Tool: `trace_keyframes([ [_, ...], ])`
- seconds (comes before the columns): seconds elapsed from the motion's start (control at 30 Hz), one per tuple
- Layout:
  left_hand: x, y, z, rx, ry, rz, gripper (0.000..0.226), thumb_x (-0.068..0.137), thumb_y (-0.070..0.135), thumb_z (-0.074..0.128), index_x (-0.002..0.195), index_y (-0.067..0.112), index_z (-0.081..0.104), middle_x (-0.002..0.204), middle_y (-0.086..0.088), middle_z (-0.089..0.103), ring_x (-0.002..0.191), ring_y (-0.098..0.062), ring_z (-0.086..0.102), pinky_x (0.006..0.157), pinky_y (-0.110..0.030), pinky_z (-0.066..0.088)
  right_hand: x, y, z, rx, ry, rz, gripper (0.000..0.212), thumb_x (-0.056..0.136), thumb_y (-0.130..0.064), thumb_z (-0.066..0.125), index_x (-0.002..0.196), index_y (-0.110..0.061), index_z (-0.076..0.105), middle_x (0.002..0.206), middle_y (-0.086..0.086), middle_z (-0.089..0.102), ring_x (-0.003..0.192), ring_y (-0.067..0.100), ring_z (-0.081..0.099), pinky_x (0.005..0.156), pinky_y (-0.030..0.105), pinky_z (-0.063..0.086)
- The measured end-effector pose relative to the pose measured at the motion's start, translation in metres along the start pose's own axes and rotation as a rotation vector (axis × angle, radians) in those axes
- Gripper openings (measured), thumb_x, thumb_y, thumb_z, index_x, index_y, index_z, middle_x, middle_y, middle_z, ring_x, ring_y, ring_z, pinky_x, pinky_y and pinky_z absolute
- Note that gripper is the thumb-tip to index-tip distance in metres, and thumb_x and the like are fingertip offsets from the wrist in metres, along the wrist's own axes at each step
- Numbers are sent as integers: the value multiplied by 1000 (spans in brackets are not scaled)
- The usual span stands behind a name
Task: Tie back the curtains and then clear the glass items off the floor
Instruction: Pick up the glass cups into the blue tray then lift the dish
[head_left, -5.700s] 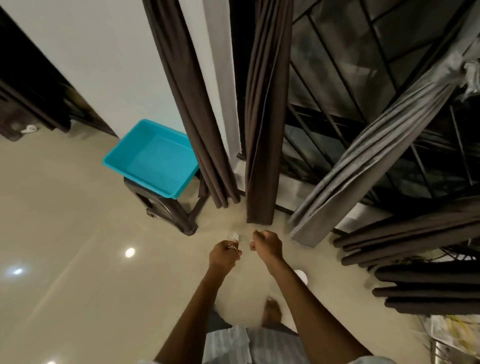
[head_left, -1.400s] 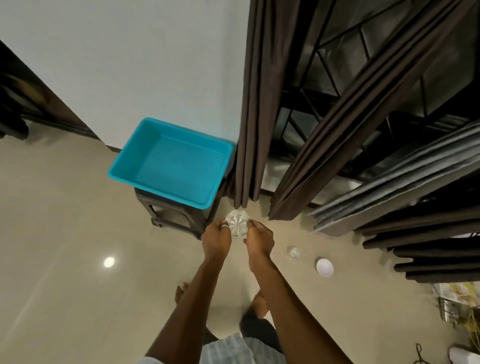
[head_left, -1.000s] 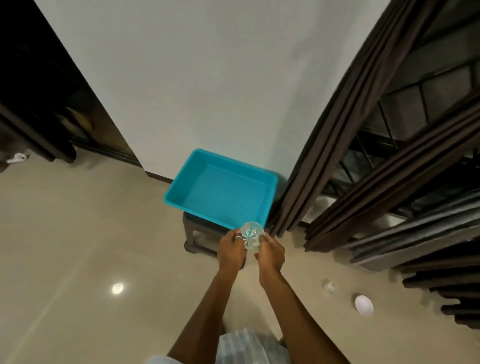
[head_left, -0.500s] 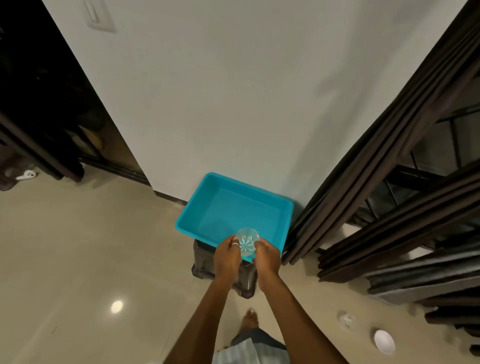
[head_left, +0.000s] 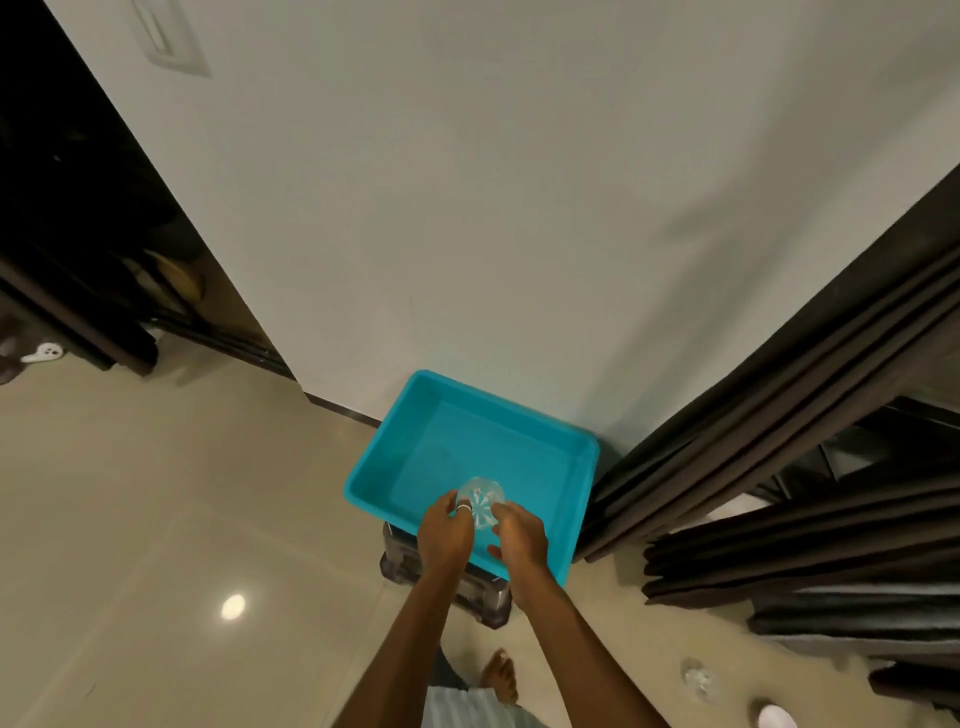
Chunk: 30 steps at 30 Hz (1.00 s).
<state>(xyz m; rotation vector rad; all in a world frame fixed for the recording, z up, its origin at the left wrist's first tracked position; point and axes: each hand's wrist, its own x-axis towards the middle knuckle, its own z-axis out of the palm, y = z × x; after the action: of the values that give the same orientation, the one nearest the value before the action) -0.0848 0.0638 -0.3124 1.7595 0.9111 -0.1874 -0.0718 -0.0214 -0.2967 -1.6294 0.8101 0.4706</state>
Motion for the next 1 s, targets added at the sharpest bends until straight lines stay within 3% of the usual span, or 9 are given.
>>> trace_keyframes([
  [0.2,46,8,-7,31,-45,-32,25,102,25,49,120,18,65,115,-1,70,106,-22,66,102,-43,52,21,-24,31,-30,12,-13,3,100,-21,60,96,-20,60,99,4,63,93,24,63,85,43,62],
  [0.33,77,15,-21,27,-67,-26,23,101,22,49,117,18,66,110,0,70,102,-21,66,98,-44,54,39,-37,57,-33,31,-6,17,99,-17,59,84,-26,60,93,1,64,87,21,62,86,46,61],
  [0.4,102,14,-26,31,-86,-49,25,99,21,50,117,19,67,110,-2,71,102,-23,66,96,-48,55,51,-41,74,-8,38,6,8,98,-18,59,96,-23,64,96,0,65,86,17,62,84,44,61],
  [0.53,155,11,-29,75,-124,-82,27,98,25,50,119,23,67,109,-2,72,103,-25,67,97,-50,55,83,-47,109,0,56,28,20,98,-21,61,116,-16,64,109,5,67,92,16,63,78,38,59],
  [0.63,193,17,-28,92,-182,-57,26,98,24,49,116,23,68,110,-1,72,104,-23,66,97,-50,54,113,-51,132,33,50,70,20,98,-22,61,117,-16,62,111,4,66,93,16,63,79,38,59],
  [0.8,244,32,-28,65,-302,-98,21,89,25,49,84,38,65,96,7,71,98,-23,68,93,-47,55,170,-55,163,55,30,115,24,94,-16,63,117,-13,62,111,7,66,90,18,64,79,39,60],
  [0.87,264,36,-25,47,-325,-118,21,80,31,47,82,36,67,90,8,71,93,-22,68,89,-43,55,193,-54,174,62,16,133,24,93,-14,63,117,-13,61,111,7,66,92,19,65,82,40,61],
  [1.0,303,32,-14,9,-327,-167,24,94,16,50,90,30,69,87,3,69,85,-20,65,78,-37,53,228,-54,191,61,-27,145,25,93,-14,64,118,-13,61,111,6,65,96,18,66,84,37,62],
])
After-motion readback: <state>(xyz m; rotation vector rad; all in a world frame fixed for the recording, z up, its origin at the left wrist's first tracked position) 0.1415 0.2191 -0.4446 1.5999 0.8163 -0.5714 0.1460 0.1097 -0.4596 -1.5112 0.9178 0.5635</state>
